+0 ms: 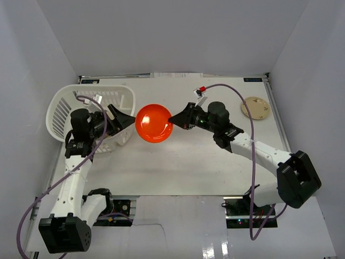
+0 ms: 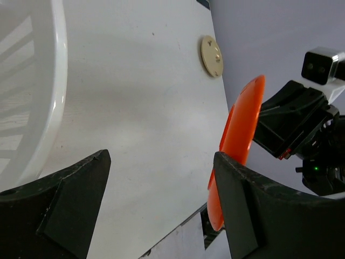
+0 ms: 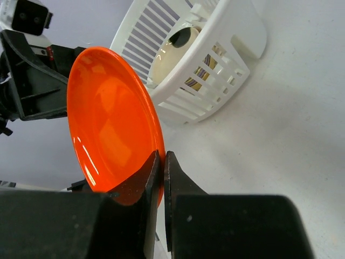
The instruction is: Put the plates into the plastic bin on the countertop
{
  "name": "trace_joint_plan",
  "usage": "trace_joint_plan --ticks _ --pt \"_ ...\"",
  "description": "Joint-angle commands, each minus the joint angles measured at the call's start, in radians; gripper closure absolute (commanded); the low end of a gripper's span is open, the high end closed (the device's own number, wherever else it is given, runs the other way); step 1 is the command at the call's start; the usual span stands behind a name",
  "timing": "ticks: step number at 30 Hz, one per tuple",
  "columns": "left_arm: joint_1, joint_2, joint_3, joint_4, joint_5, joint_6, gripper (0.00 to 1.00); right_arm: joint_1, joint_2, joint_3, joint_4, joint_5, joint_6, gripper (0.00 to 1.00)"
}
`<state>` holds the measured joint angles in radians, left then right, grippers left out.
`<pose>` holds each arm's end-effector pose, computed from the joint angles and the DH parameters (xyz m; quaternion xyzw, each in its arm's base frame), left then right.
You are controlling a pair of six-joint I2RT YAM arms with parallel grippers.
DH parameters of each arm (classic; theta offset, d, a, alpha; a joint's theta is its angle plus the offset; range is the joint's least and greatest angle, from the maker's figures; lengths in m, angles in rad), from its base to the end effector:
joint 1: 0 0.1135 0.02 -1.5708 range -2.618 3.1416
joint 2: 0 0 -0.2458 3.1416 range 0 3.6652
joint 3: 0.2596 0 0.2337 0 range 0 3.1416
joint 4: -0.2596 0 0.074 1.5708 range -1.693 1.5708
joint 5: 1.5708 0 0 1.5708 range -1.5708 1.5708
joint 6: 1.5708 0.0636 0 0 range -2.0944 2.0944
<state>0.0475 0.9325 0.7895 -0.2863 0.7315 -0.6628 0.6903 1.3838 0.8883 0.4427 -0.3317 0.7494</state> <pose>0.2178 -0.0322 0.2876 -0.0921 0.8040 -0.4396 0.3897 0.2455 0.2296 0.2933 -0.0924 0.7186 0.5375 0.4314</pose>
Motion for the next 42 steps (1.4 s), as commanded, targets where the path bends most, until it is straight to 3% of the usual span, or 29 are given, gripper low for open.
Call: trace_joint_plan --ticks 1,3,7,15,18,19,23,26,27,29,30,33,35,39,42 --pt "-0.011 -0.114 0.024 0.038 -0.168 -0.064 0.12 -0.015 -0.032 -0.031 0.004 0.031 -0.028 0.92" --pt "-0.011 -0.141 0.025 0.093 -0.149 -0.103 0.12 -0.015 -0.031 -0.038 0.005 0.016 -0.030 0.92" --pt "-0.023 -0.055 0.042 0.138 0.081 -0.123 0.15 -0.015 -0.005 -0.012 0.011 -0.015 -0.030 0.92" --pt "-0.103 0.018 -0.024 0.082 0.052 -0.025 0.27 -0.015 0.015 0.017 0.028 -0.046 -0.018 0.92" --pt "-0.155 0.045 -0.016 0.085 0.043 -0.015 0.37 -0.015 0.027 0.021 0.025 -0.046 -0.016 0.92" --pt "-0.173 0.058 -0.010 0.085 0.034 -0.006 0.50 -0.015 0.030 0.023 0.024 -0.046 -0.016 0.92" --pt "-0.218 0.057 0.004 0.085 -0.046 -0.003 0.84 -0.015 0.043 0.023 0.018 -0.037 -0.016 0.92" --pt "-0.218 0.043 0.020 0.076 -0.089 -0.006 0.93 -0.026 0.038 0.015 0.002 -0.021 -0.024 0.61" --pt "-0.218 0.039 0.030 0.069 -0.146 -0.004 0.96 -0.044 0.032 0.014 -0.004 -0.021 -0.024 0.46" --pt "-0.218 0.034 0.065 0.029 -0.229 0.009 0.97 -0.075 0.018 -0.009 -0.015 -0.024 -0.022 0.35" --pt "-0.216 0.035 0.079 0.016 -0.312 0.014 0.98 -0.124 -0.009 -0.023 -0.015 -0.024 -0.019 0.27" --pt "-0.187 0.064 0.137 -0.016 -0.409 0.008 0.98 -0.262 -0.069 -0.087 -0.047 0.025 -0.025 0.25" --pt "-0.144 0.080 0.165 -0.011 -0.446 -0.012 0.98 -0.392 -0.094 -0.115 -0.117 0.150 -0.044 0.26" --pt "0.114 0.098 0.149 0.041 -0.360 -0.118 0.98 -0.656 -0.127 -0.254 -0.125 0.313 0.008 0.37" --pt "0.237 0.083 0.134 0.053 -0.357 -0.132 0.96 -0.797 -0.102 -0.295 -0.111 0.474 0.048 0.41"
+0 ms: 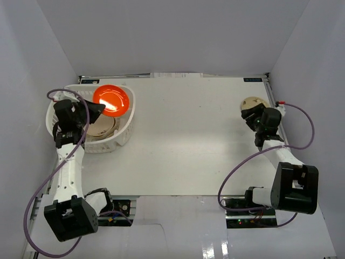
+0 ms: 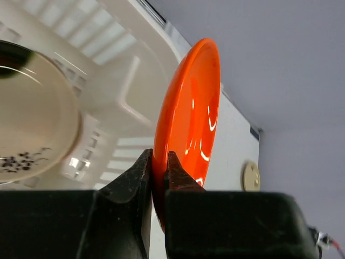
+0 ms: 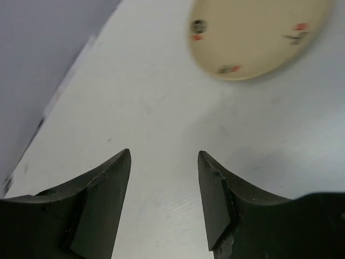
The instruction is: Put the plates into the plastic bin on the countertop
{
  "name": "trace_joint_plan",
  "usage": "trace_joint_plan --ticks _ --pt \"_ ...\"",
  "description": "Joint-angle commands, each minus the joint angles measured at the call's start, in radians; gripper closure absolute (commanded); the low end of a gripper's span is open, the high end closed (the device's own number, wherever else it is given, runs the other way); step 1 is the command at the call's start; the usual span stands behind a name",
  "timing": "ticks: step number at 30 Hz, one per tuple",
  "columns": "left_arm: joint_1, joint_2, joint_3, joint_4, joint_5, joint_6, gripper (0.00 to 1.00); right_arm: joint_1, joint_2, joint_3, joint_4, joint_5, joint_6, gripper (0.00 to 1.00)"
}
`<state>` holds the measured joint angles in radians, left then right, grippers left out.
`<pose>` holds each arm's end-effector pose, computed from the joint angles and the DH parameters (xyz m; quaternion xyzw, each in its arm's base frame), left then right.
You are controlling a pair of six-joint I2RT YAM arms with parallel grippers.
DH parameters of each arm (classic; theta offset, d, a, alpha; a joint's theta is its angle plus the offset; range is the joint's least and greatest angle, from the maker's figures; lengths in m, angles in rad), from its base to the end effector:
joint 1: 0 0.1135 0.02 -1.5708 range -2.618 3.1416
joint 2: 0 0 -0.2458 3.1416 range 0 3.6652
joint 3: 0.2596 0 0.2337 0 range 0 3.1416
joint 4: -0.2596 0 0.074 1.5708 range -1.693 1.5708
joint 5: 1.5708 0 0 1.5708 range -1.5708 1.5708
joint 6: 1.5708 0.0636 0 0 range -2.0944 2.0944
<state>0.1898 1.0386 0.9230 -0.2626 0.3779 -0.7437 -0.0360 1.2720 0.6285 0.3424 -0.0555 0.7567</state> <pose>0.2502 0.0242 0.3097 -0.2715 0.7732 -0.3003 0.4881 0.2956 -0.0071 0.2201 0.2955 0.7488 0.2299 0.5469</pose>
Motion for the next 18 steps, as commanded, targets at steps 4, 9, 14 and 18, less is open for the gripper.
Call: trace_joint_plan --ticks 4,9,14,18 --pt "0.187 -0.069 -0.026 0.033 -0.066 -0.051 0.95 -0.163 0.128 0.026 -0.011 0.312 0.065 0.42" --pt "0.200 -0.068 -0.071 0.057 -0.200 -0.046 0.93 -0.269 0.335 0.128 -0.008 0.275 0.104 0.41" --pt "0.203 0.013 -0.099 0.083 -0.203 -0.043 0.92 -0.300 0.489 0.194 0.082 0.174 0.116 0.40" --pt "0.211 0.072 -0.107 0.086 -0.177 -0.037 0.92 -0.300 0.575 0.223 0.141 0.145 0.148 0.49"
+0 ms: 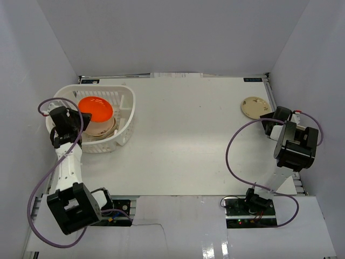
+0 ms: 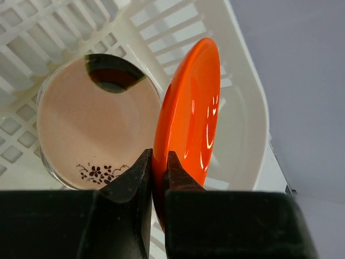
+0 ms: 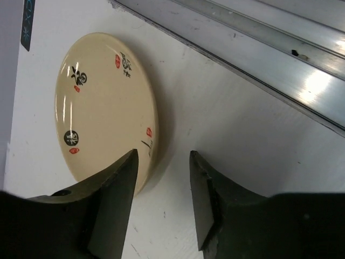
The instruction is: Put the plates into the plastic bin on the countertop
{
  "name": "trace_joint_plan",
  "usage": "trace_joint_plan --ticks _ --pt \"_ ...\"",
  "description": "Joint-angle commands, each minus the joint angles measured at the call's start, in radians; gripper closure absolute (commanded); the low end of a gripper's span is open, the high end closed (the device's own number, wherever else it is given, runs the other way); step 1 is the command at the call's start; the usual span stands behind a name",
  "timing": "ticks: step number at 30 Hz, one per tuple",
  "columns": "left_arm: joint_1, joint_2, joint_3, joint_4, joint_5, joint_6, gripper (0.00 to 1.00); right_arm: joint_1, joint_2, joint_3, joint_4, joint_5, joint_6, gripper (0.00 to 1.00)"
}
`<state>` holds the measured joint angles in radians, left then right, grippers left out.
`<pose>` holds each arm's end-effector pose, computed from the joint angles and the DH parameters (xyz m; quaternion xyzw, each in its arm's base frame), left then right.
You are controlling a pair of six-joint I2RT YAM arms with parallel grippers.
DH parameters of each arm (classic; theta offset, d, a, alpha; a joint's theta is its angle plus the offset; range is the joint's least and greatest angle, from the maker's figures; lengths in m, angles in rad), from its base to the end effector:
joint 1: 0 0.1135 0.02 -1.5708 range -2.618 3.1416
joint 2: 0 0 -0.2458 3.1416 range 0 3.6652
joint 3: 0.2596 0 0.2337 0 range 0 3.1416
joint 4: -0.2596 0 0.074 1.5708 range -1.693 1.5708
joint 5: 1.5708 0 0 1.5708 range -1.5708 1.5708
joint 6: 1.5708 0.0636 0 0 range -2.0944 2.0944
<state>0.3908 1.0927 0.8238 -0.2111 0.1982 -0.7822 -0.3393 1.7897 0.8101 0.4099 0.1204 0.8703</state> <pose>0.2466 0.0880 0.2666 -0.4281 0.7370 -0.1834 0.4899 0.3412 -0.1285 0.1254 0.5217 0.7040 0.0748 0.4761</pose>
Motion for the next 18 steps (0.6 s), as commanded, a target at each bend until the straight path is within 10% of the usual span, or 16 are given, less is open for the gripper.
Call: trace_joint_plan --ticks 1,7,16,18 --pt "0.011 0.027 -0.008 0.029 0.004 0.003 0.91 0.003 0.071 0.049 0.078 -0.036 0.038 0.52" --pt "0.014 0.101 0.003 -0.020 -0.017 0.024 0.89 0.003 0.155 0.075 0.171 -0.099 0.079 0.91" --pt "0.016 0.110 -0.014 -0.043 -0.088 0.038 0.56 0.225 -0.132 -0.109 0.388 -0.183 0.064 0.92" --pt "0.017 0.116 -0.006 -0.045 -0.079 0.040 0.30 0.291 -0.182 -0.129 0.415 -0.188 0.059 0.92"
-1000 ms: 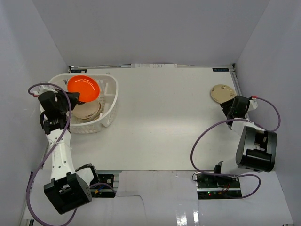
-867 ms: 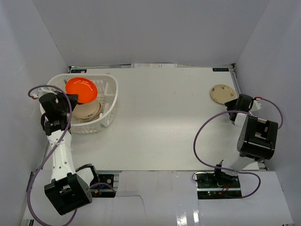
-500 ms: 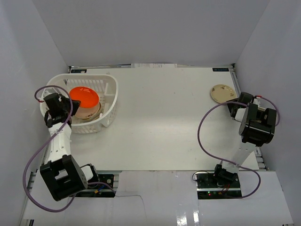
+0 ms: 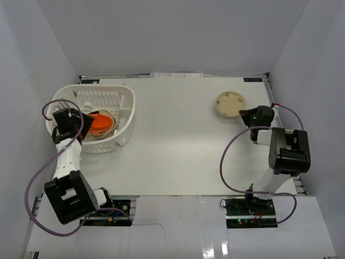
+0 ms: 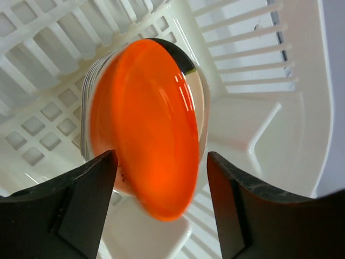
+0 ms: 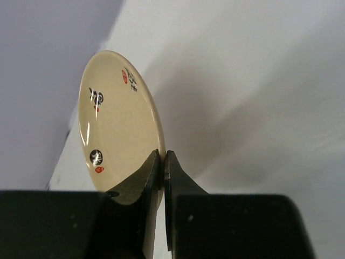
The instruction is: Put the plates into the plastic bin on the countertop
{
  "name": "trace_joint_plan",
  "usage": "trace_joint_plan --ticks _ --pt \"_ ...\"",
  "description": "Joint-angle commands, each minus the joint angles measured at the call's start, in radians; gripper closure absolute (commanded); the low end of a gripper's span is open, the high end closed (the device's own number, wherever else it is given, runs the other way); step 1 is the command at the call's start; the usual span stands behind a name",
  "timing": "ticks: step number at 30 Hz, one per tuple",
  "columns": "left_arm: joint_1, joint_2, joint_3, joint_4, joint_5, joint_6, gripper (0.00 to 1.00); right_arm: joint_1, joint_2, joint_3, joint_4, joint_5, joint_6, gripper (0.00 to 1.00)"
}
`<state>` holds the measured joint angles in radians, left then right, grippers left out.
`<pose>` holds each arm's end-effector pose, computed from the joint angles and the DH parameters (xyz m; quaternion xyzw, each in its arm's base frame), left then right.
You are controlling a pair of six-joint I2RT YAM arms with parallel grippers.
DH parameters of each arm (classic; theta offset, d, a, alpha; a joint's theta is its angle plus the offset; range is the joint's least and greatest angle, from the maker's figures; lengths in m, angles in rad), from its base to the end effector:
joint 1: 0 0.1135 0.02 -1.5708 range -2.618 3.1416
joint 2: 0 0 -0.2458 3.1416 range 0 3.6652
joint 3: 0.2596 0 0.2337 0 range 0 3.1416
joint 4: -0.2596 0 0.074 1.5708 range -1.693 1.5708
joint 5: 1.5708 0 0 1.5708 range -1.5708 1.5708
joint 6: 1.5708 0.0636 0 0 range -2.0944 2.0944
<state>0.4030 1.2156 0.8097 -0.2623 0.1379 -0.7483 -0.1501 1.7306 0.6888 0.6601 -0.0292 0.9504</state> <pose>0.2548 0.0991 0.2250 -0.4635 0.7694 -0.1358 0.4180 0.3489 -0.0509 0.1402 0.4262 0.7103 0.2293 0.5111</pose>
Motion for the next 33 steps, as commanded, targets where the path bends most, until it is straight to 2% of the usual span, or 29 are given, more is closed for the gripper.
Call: trace_joint_plan --ticks 1,3,9,15,18,20,24,30,32,33 --pt "0.003 -0.004 0.014 0.002 -0.009 0.015 0.19 0.163 -0.161 -0.003 0.168 -0.049 -0.025 0.92" --pt "0.005 -0.002 0.029 0.000 0.043 0.038 0.02 0.236 -0.189 0.018 0.164 -0.086 -0.039 0.92" --pt "0.002 -0.108 0.107 0.000 0.212 0.089 0.02 0.512 -0.232 0.231 0.037 -0.190 -0.143 0.92" --pt "-0.029 -0.252 0.100 -0.034 0.369 0.096 0.02 0.717 -0.132 0.373 0.006 -0.213 -0.134 0.92" --pt "-0.039 -0.290 0.098 -0.133 0.364 0.124 0.02 0.791 -0.083 0.431 -0.011 -0.206 -0.131 0.92" --pt "-0.043 -0.320 0.068 -0.157 0.365 0.132 0.02 0.819 -0.057 0.457 -0.022 -0.221 -0.124 0.92" --pt "-0.059 -0.363 0.010 -0.100 0.561 0.103 0.03 0.885 0.000 0.514 -0.053 -0.242 -0.110 0.92" --pt "-0.121 -0.369 -0.050 0.009 0.672 0.102 0.04 0.925 0.017 0.520 -0.056 -0.282 -0.091 0.92" --pt "-0.136 -0.326 -0.058 0.017 0.684 0.104 0.07 0.934 0.018 0.515 -0.053 -0.299 -0.085 0.92" --pt "-0.145 -0.317 -0.060 0.020 0.687 0.107 0.14 0.942 0.017 0.515 -0.053 -0.305 -0.084 0.92"
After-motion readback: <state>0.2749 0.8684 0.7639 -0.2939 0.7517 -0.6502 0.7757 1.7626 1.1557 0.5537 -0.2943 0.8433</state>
